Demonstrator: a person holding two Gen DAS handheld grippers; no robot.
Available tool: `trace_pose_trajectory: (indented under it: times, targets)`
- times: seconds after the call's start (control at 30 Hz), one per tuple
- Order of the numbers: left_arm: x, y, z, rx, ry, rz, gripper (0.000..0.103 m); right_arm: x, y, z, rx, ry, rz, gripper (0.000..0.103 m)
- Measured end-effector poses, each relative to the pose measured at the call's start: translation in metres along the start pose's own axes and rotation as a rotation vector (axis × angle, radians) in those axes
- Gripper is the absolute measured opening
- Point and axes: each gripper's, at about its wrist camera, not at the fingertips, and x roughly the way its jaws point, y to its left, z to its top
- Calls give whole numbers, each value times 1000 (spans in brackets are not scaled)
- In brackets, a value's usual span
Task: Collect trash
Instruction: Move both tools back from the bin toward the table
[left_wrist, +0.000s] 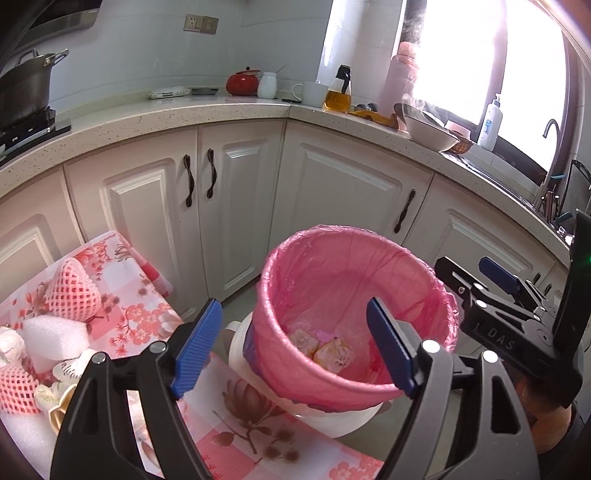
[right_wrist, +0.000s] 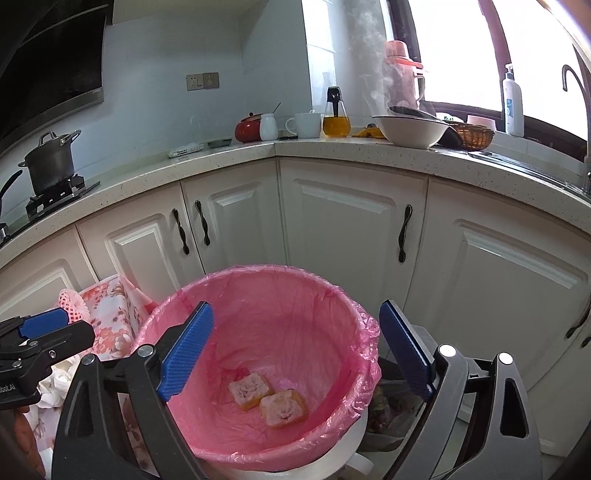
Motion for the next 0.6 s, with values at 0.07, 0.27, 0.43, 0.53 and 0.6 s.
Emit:
trace_pose_trajectory:
  times: [0.07,0.27,0.43,0.53,0.6]
  targets:
    - [-6,4,-4,-7,-6,7,78,-6,3,-3,-5,-9,-3,86]
    - [-29,26,-17,-38,-32,51,80,-17,13,-12,-14,-10,6,86]
    - [-46,50,-30,-73,-41,89,81,-26,29,-24,-27,-7,18,86]
    - [-57,65,-39,-92,-45,115,81,-31,41,-33,-37,-4,33,86]
    - [-66,77,-46,-104,-49,135,81,-35,50,-39,-43,-4,44,86]
